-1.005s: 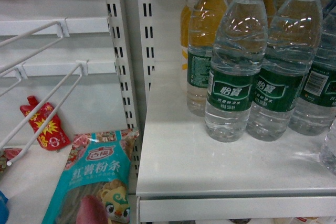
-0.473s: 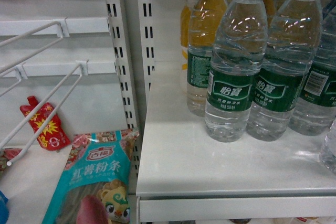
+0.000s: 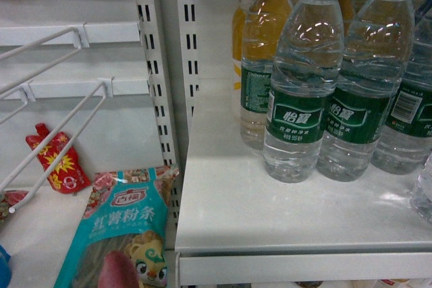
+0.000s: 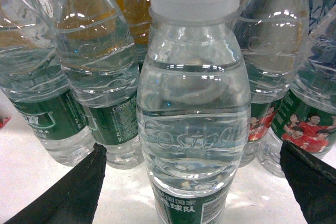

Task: Move water from second to third shelf

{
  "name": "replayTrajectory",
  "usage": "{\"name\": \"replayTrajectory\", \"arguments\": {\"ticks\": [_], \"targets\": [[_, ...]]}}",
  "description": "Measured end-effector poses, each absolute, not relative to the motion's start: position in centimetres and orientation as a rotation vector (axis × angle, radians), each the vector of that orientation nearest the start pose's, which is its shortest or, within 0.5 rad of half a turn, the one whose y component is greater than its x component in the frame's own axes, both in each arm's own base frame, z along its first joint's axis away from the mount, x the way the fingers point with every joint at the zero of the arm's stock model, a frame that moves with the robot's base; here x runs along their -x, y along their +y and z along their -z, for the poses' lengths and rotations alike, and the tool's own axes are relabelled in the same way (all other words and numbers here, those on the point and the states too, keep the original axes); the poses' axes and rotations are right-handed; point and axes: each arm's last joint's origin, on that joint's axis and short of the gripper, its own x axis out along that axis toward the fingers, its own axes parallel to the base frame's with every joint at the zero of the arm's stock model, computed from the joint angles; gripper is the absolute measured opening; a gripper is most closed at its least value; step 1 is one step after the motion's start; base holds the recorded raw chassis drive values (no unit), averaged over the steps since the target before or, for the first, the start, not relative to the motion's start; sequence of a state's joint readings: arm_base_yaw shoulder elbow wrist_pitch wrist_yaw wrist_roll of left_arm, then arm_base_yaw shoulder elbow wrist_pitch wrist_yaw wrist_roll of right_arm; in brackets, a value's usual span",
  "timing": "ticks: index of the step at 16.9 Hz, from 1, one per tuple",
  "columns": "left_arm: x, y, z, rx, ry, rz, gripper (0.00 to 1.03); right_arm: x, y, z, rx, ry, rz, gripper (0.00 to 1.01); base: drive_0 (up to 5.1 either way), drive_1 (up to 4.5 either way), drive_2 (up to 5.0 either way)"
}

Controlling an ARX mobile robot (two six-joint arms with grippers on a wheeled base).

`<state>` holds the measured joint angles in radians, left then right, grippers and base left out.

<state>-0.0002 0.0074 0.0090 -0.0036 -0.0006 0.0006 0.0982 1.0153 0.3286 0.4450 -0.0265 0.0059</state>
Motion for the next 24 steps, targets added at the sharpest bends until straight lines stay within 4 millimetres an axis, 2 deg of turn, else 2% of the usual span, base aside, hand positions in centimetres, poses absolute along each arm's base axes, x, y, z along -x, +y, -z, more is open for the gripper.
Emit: {"name": "replayTrajectory", "arguments": {"ticks": [3,4,6,8,13,15,16,24], "targets": [[-9.8,0.0,-16.6,-0.001,0.002,0.0,0.98,-19.1,1.8,-20.6,0.001,0.158,-0.099,0.96,0.0,0.0,0.0],[-9.8,0.0,-16.6,-0.001,0.002,0.0,0.98,-18.8,1.6,-20.6,-0.001,0.074,-0.05,0.89,0.0,0.0,0.0],[-9.8,0.0,-16.6,-0.001,0.002,0.0,0.98,-17.2,1.1,-19.8,-0.004,0.028,-0.004,0.69,0.0,0.0,0.0],[-9.8,0.0,-16.6,-0.001,0.002,0.0,0.98,-16.0,-0.1,-19.8,-0.006,0.012,0.013,0.49,0.0,0.0,0.0],[-9.8,0.0,-16.6,-0.001,0.002,0.0,0.98,-13.6,0.0,-18.8,-0.002,-0.001,0.001,0.02,0.0,0.0,0.0],[-9.8,0.0,-16.6,-0.001,0.002,0.0,0.98,-12.1,0.0,-17.5,-0.002,-0.004,0.001,0.02,0.0,0.0,0.0],[-9.8,0.0,-16.6,-0.001,0.002,0.0,0.98,-11.9,0.0,-17.0,-0.002,-0.007,0.0,0.02,0.0,0.0,0.0],[-9.8,0.0,-16.6,-0.001,0.002,0.0,0.98,-11.3,0.0,-17.0,-0.002,-0.013,0.001,0.02,0.0,0.0,0.0]]}}
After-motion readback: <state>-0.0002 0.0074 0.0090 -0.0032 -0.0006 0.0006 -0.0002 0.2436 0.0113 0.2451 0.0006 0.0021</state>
